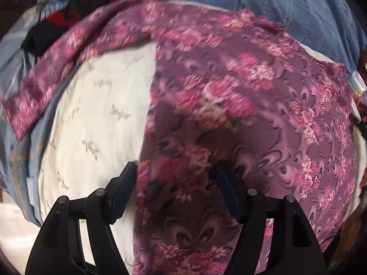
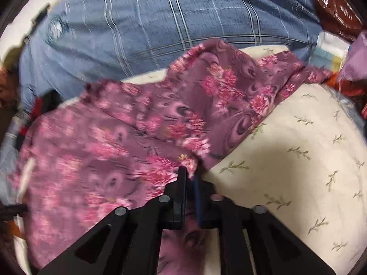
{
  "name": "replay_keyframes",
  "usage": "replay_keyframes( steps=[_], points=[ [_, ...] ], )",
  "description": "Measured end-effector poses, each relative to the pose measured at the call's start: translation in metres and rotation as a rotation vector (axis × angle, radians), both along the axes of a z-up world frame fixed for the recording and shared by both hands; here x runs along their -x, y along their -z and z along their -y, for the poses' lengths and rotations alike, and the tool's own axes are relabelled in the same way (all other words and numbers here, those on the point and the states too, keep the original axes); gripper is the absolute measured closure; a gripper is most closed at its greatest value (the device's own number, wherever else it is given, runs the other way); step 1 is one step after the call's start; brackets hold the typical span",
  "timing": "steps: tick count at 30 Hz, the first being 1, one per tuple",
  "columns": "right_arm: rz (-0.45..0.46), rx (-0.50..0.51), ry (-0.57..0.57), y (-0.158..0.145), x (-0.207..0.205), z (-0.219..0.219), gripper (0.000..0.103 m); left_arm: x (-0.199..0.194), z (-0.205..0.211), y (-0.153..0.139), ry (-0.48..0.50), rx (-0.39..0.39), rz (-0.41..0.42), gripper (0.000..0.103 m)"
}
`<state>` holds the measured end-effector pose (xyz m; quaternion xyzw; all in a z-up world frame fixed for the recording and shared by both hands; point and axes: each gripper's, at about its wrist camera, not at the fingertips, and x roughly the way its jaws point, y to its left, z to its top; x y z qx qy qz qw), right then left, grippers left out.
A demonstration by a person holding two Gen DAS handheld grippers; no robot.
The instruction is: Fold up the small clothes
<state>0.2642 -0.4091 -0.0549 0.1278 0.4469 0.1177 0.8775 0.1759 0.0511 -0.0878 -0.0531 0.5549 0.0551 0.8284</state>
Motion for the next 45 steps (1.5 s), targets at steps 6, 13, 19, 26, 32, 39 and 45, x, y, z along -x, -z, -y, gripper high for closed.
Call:
replay_keyframes(
  steps=[6, 13, 19, 26, 32, 39, 45],
  points=[
    [0.079, -0.252, 0.307, -0.028, -0.012, 0.116, 0.078, -0.031, 0.011, -0.038, 0.031, 0.084, 0.118, 0.032],
    [0.044, -0.254, 0.512, -0.007, -0.091, 0.165, 0.063, -0.088, 0.051, -0.025, 0.076, 0.16, 0.115, 0.03],
    [0.018, -0.364, 0.693, 0.026, -0.138, 0.208, 0.061, -0.101, 0.074, -0.022, 0.139, 0.103, 0.146, 0.03],
    [0.305, -0.092, 0.679, -0.046, -0.114, 0.225, 0.1, -0.126, 0.068, -0.021, 0.105, 0.065, 0.191, 0.03],
    [0.073, -0.131, 0.652, 0.003, -0.109, 0.249, 0.092, -0.136, 0.081, -0.001, 0.113, -0.016, 0.141, 0.029],
    [0.159, -0.349, 0.678, -0.005, -0.086, 0.269, 0.041, -0.116, 0.069, -0.019, 0.107, 0.101, 0.216, 0.029],
    [0.11, -0.401, 0.748, 0.009, -0.126, 0.252, 0.087, -0.12, 0.059, -0.014, 0.084, 0.134, 0.249, 0.029]
  ],
)
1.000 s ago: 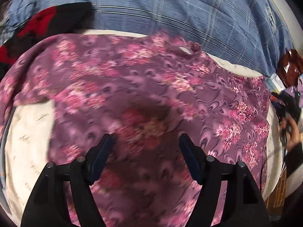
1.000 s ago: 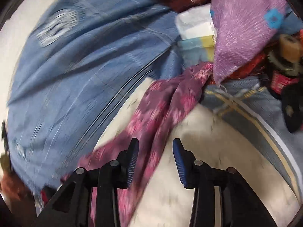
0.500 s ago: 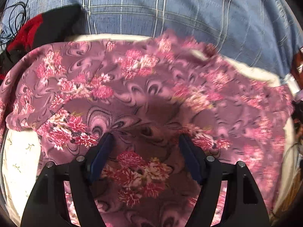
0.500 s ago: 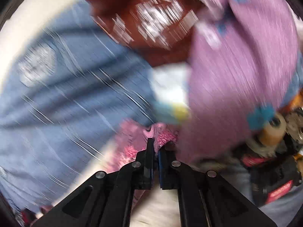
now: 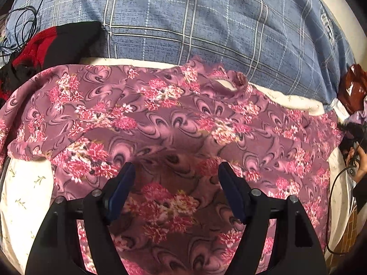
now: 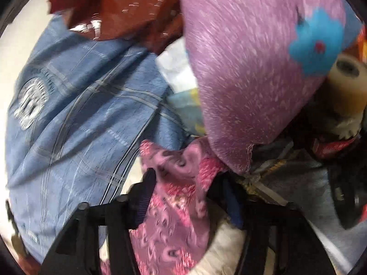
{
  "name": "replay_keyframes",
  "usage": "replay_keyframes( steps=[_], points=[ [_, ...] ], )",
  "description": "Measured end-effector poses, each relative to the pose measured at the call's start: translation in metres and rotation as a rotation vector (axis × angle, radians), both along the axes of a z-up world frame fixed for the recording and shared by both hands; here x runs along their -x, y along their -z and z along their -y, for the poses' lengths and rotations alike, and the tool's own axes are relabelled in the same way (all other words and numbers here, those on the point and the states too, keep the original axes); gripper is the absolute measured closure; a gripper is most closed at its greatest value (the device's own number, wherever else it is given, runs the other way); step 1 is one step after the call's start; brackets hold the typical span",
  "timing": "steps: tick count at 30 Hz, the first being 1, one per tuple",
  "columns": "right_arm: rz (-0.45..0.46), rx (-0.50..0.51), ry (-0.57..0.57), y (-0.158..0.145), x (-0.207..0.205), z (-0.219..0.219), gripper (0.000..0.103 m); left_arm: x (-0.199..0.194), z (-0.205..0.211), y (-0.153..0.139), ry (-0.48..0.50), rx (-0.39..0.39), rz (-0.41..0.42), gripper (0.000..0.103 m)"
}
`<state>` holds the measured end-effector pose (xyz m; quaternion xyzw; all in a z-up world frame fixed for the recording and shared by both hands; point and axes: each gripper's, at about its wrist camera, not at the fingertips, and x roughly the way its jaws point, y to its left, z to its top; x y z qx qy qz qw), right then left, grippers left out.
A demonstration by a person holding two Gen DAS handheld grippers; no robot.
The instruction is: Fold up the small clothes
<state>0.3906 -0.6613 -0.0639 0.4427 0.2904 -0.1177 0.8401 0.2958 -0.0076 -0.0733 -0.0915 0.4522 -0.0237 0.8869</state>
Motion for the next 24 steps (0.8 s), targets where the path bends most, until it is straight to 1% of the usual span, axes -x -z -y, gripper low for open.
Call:
replay_keyframes(
  steps=[1, 2, 3, 4, 5, 7, 10, 12, 15, 16, 17, 18, 19, 21, 22, 24],
  points=[
    [0.01, 0.011, 0.001, -0.006, 0.001, -0.003, 0.096, 0.0, -0.003, 0.001, -0.008, 0.005, 0.014, 0.029],
    [0.034, 0.04, 0.003, -0.014, 0.004, -0.006, 0.096, 0.002, -0.006, 0.001, -0.015, 0.009, 0.026, 0.029],
    [0.07, 0.101, -0.003, -0.031, 0.01, -0.013, 0.096, 0.004, -0.008, 0.001, -0.018, 0.015, 0.031, 0.029],
    [0.077, 0.157, -0.001, -0.042, 0.013, -0.019, 0.096, 0.004, -0.01, 0.002, -0.017, 0.027, 0.03, 0.029],
    [0.054, 0.24, 0.006, -0.056, 0.015, -0.027, 0.096, 0.004, -0.012, 0.002, -0.013, 0.037, 0.028, 0.029],
    [0.016, 0.362, -0.003, -0.075, 0.016, -0.044, 0.096, 0.004, -0.014, 0.001, -0.016, 0.031, 0.035, 0.029],
    [0.044, 0.41, -0.07, -0.095, 0.025, -0.073, 0.096, 0.005, -0.015, -0.006, -0.002, 0.039, 0.057, 0.029],
    [0.075, 0.437, -0.148, -0.104, 0.032, -0.107, 0.096, 0.007, -0.018, -0.011, 0.009, 0.057, 0.069, 0.029],
    [0.109, 0.441, -0.292, -0.104, 0.028, -0.172, 0.096, 0.008, -0.024, -0.016, 0.006, 0.066, 0.077, 0.029],
    [0.119, 0.438, -0.333, -0.104, 0.037, -0.19, 0.096, 0.008, -0.027, -0.017, 0.003, 0.067, 0.076, 0.029],
    [0.131, 0.423, -0.393, -0.101, 0.039, -0.218, 0.096, 0.007, -0.03, -0.019, -0.004, 0.07, 0.076, 0.029],
    [0.135, 0.414, -0.432, -0.097, 0.028, -0.239, 0.096, 0.008, -0.033, -0.021, -0.007, 0.076, 0.076, 0.029],
    [0.138, 0.409, -0.475, -0.094, 0.03, -0.262, 0.096, 0.009, -0.036, -0.023, -0.008, 0.087, 0.078, 0.029],
    [0.135, 0.433, -0.57, -0.087, 0.033, -0.309, 0.096, 0.01, -0.042, -0.027, -0.016, 0.092, 0.084, 0.028],
    [0.125, 0.46, -0.62, -0.081, 0.033, -0.333, 0.096, 0.011, -0.044, -0.029, -0.018, 0.088, 0.088, 0.029],
    [0.103, 0.502, -0.691, -0.07, 0.037, -0.368, 0.095, 0.012, -0.047, -0.032, -0.022, 0.078, 0.093, 0.028]
  ],
)
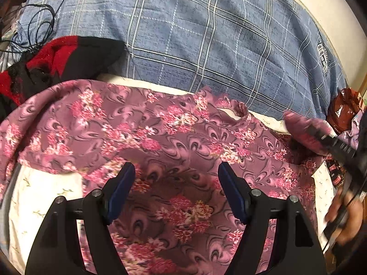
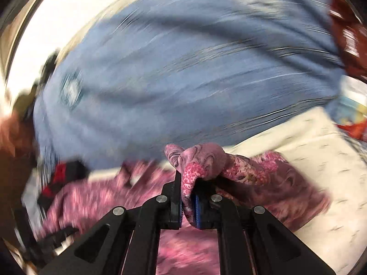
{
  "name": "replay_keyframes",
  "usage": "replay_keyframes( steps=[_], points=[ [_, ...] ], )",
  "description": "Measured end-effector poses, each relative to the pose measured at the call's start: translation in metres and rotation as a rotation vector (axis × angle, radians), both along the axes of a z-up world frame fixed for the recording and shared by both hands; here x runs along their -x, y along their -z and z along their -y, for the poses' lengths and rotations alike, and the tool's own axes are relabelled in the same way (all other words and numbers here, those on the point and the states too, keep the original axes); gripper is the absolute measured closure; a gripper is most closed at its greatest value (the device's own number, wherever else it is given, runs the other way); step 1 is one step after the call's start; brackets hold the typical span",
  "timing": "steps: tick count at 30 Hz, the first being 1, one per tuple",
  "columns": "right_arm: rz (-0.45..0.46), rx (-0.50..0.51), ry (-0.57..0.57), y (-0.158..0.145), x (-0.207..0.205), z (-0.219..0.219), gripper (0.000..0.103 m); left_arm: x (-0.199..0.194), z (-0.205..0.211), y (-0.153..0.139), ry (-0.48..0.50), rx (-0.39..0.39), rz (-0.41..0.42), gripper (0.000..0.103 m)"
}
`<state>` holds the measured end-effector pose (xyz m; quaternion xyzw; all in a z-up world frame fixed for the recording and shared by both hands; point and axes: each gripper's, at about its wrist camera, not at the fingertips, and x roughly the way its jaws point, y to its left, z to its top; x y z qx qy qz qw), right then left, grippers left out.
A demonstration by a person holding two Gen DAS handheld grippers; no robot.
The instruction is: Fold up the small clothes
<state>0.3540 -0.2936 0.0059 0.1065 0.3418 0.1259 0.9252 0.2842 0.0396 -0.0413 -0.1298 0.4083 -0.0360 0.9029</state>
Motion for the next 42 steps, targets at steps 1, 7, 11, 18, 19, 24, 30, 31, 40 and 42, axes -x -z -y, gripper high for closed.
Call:
replay_keyframes(
  steps=[1, 7, 11, 18, 19, 24, 30, 31, 40, 42],
  points=[
    [-0.017, 0.026, -0.035, 0.008, 0.0, -0.02, 0.095, 0.001, -0.003, -0.001, -0.001, 0.004, 0.002, 0.028],
    [-0.077, 0.156, -0.141, 0.036, 0.011, -0.094, 0.086, 0.001, -0.023, -0.008, -0.034, 0.038, 0.011, 0.028],
    [-0.057, 0.272, -0.226, 0.045, 0.028, -0.142, 0.064, 0.003, -0.04, -0.012, -0.076, 0.046, 0.023, 0.028],
    [-0.037, 0.343, -0.456, 0.044, 0.071, -0.187, 0.06, -0.001, -0.059, -0.006, -0.114, 0.101, -0.009, 0.028],
    [-0.034, 0.339, -0.471, 0.043, 0.078, -0.187, 0.06, -0.002, -0.056, -0.004, -0.102, 0.105, -0.018, 0.028],
    [-0.048, 0.251, -0.37, 0.032, 0.109, -0.123, 0.055, -0.007, -0.026, 0.002, 0.045, 0.124, -0.077, 0.028],
    [-0.108, 0.141, -0.137, 0.033, 0.119, -0.014, 0.053, -0.021, 0.018, 0.034, 0.196, 0.376, -0.265, 0.02],
    [-0.123, 0.106, -0.098, 0.034, 0.118, 0.005, 0.053, -0.024, 0.024, 0.04, 0.193, 0.416, -0.292, 0.02],
    [-0.171, -0.334, 0.093, 0.047, 0.109, 0.105, 0.044, -0.048, 0.031, 0.005, -0.008, 0.474, -0.174, 0.094],
    [-0.187, -0.483, 0.109, 0.057, 0.105, 0.114, 0.039, -0.044, 0.023, -0.015, -0.032, 0.46, -0.111, 0.094]
  ],
)
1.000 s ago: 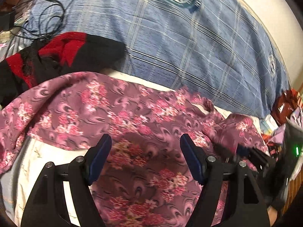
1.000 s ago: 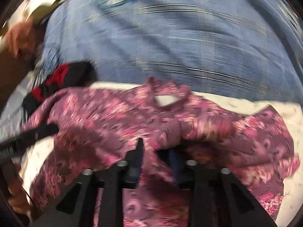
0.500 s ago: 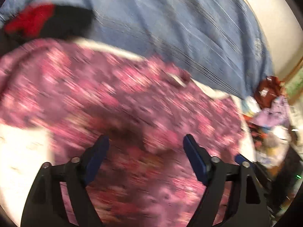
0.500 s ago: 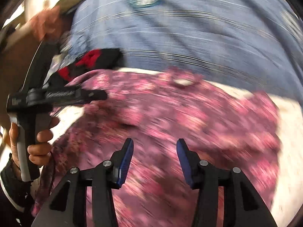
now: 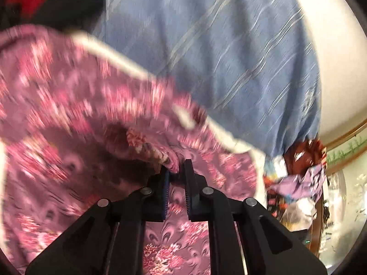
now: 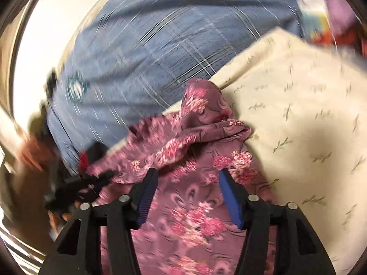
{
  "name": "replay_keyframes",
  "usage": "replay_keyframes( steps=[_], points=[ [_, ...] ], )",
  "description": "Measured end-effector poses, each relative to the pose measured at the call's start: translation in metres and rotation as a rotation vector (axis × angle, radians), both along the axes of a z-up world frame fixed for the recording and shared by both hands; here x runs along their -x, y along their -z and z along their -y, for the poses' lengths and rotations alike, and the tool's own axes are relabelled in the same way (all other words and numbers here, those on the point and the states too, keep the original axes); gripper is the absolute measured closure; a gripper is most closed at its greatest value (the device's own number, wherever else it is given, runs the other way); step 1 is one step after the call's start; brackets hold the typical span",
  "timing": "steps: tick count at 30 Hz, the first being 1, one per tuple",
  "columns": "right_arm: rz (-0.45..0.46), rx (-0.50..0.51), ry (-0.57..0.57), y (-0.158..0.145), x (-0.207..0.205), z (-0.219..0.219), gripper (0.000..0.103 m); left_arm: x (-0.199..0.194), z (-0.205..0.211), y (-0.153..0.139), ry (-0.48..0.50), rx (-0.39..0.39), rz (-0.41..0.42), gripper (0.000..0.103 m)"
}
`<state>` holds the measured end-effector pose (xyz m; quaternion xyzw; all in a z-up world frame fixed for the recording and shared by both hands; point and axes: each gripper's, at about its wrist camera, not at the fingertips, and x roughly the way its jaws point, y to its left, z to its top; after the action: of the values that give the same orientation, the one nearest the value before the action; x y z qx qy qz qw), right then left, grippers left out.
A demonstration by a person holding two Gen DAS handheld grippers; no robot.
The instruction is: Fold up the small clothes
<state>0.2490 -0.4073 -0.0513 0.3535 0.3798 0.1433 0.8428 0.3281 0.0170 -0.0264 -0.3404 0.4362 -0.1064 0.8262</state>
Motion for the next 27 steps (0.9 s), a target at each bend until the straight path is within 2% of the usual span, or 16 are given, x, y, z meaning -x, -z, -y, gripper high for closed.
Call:
replay_keyframes(
  steps=[3, 7, 8, 10, 11, 12, 13, 15, 17, 19, 20, 21, 22, 23, 25, 27],
  points=[
    [-0.038, -0.212, 0.021, 0.022, -0.014, 0.006, 0.037, 0.009, -0.006, -0.023, -0.02, -0.057, 0.05, 0.094],
    [-0.095, -0.383, 0.096, 0.052, -0.04, 0.003, 0.037, 0.013, -0.011, -0.032, -0.032, -0.098, 0.055, 0.094],
    [-0.099, -0.426, 0.134, 0.058, -0.047, 0.003, 0.04, 0.013, -0.012, -0.033, -0.039, -0.105, 0.052, 0.094],
    [-0.085, -0.437, 0.191, 0.058, -0.053, 0.005, 0.046, 0.016, -0.021, -0.028, -0.05, -0.109, 0.035, 0.094],
    [-0.089, -0.454, 0.213, 0.057, -0.055, 0.007, 0.057, 0.016, -0.025, -0.026, -0.052, -0.107, 0.029, 0.094],
    [-0.085, -0.459, 0.215, 0.053, -0.056, 0.009, 0.07, 0.015, -0.026, -0.023, -0.053, -0.11, 0.02, 0.094],
    [-0.071, -0.43, 0.213, 0.046, -0.056, 0.011, 0.094, 0.017, -0.03, -0.021, -0.047, -0.111, 0.013, 0.094],
    [0.004, -0.355, 0.19, 0.027, -0.045, 0.015, 0.095, 0.021, -0.029, -0.005, -0.028, -0.141, -0.016, 0.094],
    [0.036, -0.235, 0.159, 0.02, -0.031, 0.011, 0.095, 0.023, -0.025, 0.018, -0.012, -0.175, -0.065, 0.094],
    [-0.015, -0.13, 0.133, 0.033, -0.023, 0.006, 0.095, 0.022, -0.025, 0.046, 0.001, -0.188, -0.144, 0.093],
    [-0.082, -0.107, 0.136, 0.05, -0.022, 0.007, 0.095, 0.022, -0.026, 0.06, 0.006, -0.183, -0.188, 0.093],
    [-0.104, -0.122, 0.135, 0.059, -0.023, 0.009, 0.101, 0.024, -0.029, 0.067, 0.007, -0.166, -0.186, 0.092],
    [-0.083, -0.155, 0.13, 0.062, -0.02, 0.012, 0.101, 0.03, -0.032, 0.063, 0.012, -0.16, -0.161, 0.091],
    [-0.091, -0.15, 0.128, 0.059, -0.018, 0.014, 0.093, 0.034, -0.033, 0.058, 0.026, -0.158, -0.158, 0.09],
    [-0.117, -0.16, 0.102, 0.046, -0.01, 0.014, 0.086, 0.048, -0.037, 0.041, 0.067, -0.164, -0.104, 0.089],
    [-0.068, -0.167, 0.048, 0.023, -0.002, 0.016, 0.086, 0.062, -0.041, 0.024, 0.107, -0.153, -0.019, 0.078]
  ],
)
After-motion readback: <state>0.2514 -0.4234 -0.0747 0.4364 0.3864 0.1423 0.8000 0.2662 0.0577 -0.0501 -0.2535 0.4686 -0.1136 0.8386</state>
